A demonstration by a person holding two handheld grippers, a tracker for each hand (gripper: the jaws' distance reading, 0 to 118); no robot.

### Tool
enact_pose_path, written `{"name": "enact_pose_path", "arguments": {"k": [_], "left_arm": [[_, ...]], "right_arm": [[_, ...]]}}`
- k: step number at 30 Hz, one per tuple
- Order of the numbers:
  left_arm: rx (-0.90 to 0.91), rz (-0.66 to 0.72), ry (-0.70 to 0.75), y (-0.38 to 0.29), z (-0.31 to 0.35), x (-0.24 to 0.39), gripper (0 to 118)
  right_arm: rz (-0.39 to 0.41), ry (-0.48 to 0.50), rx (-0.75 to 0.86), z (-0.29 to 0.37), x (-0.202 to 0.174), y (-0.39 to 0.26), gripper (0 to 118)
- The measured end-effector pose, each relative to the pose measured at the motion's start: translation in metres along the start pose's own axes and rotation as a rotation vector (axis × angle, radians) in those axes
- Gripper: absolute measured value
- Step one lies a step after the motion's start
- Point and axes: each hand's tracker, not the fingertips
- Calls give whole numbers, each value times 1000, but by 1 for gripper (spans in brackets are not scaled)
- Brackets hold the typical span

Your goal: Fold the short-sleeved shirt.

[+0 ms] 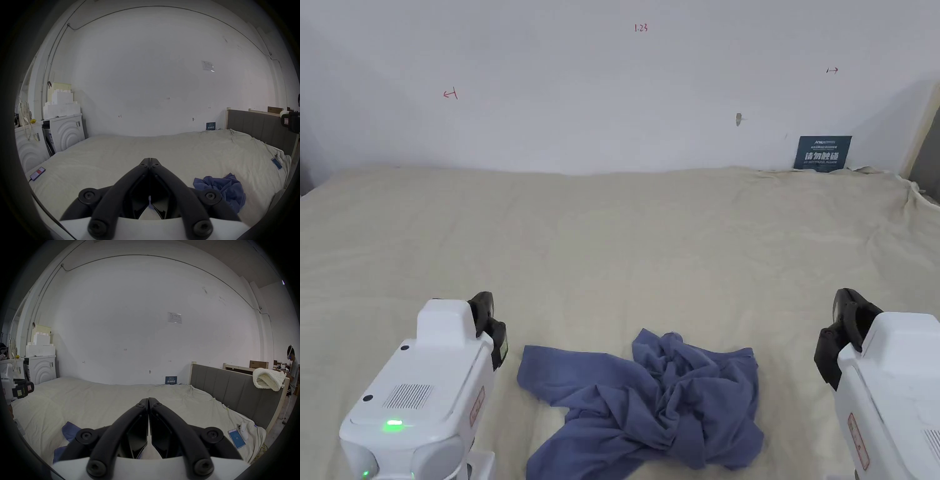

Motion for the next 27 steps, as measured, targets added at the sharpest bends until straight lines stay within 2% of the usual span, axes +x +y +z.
{"name": "enact_pose_path", "arguments": {"k": [4,11,21,23,27], "left_arm": [[-122,13,-6,7,-29,-2,0],[-399,49,-74,5,-118,-10,0],[-758,58,-143,-56,-234,-14,0],[-832,56,-125,-70,-253,-15,13],[-945,57,-113,-93,-277,-19,86]], "right_arm": [[1,1,-10,-8,-1,-3,0],[6,1,-39,-32,-5,-10,0],[15,5,-107,-78,-14,-31,0],[17,6,-121,-85,-15,-35,0],[15,2,-141,-94,-17,-41,0]]}}
